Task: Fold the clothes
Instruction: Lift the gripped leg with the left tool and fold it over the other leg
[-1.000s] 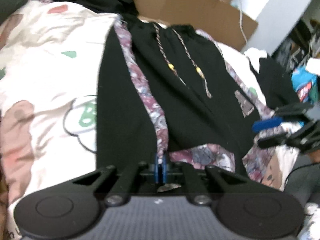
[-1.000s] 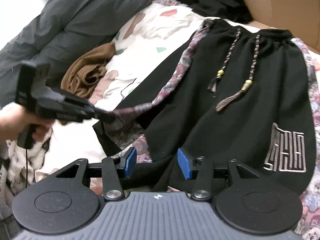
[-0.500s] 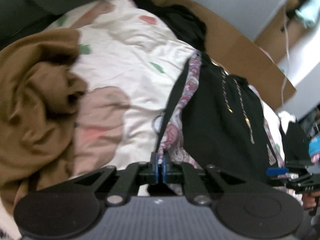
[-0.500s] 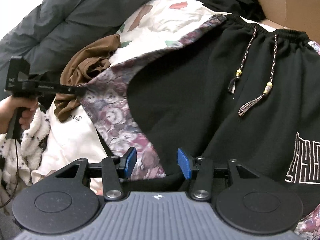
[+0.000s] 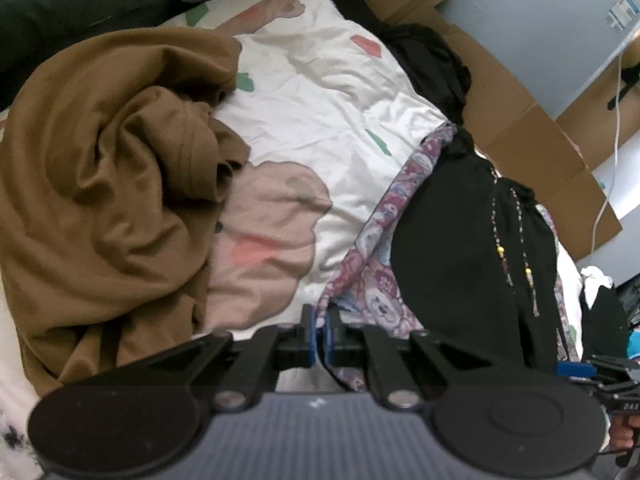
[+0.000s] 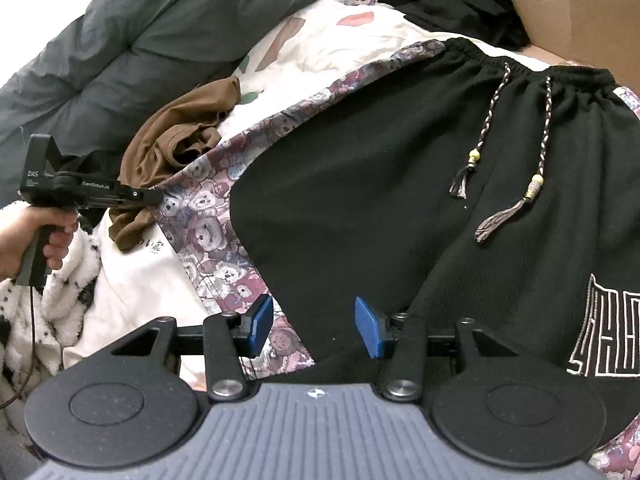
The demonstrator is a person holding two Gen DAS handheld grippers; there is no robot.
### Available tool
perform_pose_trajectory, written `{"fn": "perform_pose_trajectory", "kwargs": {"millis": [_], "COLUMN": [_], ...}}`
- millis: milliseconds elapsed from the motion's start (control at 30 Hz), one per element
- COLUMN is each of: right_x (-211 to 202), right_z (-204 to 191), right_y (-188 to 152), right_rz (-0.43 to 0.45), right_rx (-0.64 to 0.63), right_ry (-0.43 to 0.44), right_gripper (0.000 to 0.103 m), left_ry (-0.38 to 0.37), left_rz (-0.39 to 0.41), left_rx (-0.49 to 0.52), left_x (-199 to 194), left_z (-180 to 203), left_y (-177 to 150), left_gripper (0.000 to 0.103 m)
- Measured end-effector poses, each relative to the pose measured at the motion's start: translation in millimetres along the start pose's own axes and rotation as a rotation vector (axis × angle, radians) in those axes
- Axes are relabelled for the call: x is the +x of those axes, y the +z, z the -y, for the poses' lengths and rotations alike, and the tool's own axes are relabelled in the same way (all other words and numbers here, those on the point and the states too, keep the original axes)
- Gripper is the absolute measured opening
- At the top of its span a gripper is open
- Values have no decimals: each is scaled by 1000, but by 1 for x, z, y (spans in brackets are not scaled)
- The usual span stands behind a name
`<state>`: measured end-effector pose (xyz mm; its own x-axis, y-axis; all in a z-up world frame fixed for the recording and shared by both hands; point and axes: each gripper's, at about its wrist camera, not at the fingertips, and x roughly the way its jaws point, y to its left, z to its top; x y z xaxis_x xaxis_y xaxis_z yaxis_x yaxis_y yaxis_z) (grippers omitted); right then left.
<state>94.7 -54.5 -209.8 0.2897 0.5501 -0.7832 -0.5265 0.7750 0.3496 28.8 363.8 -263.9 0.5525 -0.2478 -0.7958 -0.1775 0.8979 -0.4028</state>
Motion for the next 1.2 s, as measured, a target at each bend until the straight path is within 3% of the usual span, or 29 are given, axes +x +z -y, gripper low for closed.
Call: {"fn": "perform_pose_trajectory", "kwargs": {"millis": [333,400,433,567,667,967,1200], "right_x": [17,17,18,21,24,35,61], "right_z": [-4,-7,-9,-20,-26,-43,-45], "right_y": [0,1,0,-4,-6,-14,-25], "right_rz": [-55,-60,-63,-88,-109,-179,-246], "right_rx": [-42,-50,-59,-110,-132,-218,-214], "right_ry": [9,15,20,45,45,16,-47], "right_gripper": [50,50,50,50,50,51,50], "left_ry": [69,54,50,34,9,10,9], "left_rz": [17,26,23,-3,-32,-100,-84], "left_rx": [-31,-32,-26,31,65,101,50], "left_x": [-12,-14,-13,-5,7,30,29], "left_z": [-20,-18,-17,-1,10,17,4], "left_y": [1,3,5,10,12,8,4], "left_gripper": [10,17,27,47,56,58,56]}}
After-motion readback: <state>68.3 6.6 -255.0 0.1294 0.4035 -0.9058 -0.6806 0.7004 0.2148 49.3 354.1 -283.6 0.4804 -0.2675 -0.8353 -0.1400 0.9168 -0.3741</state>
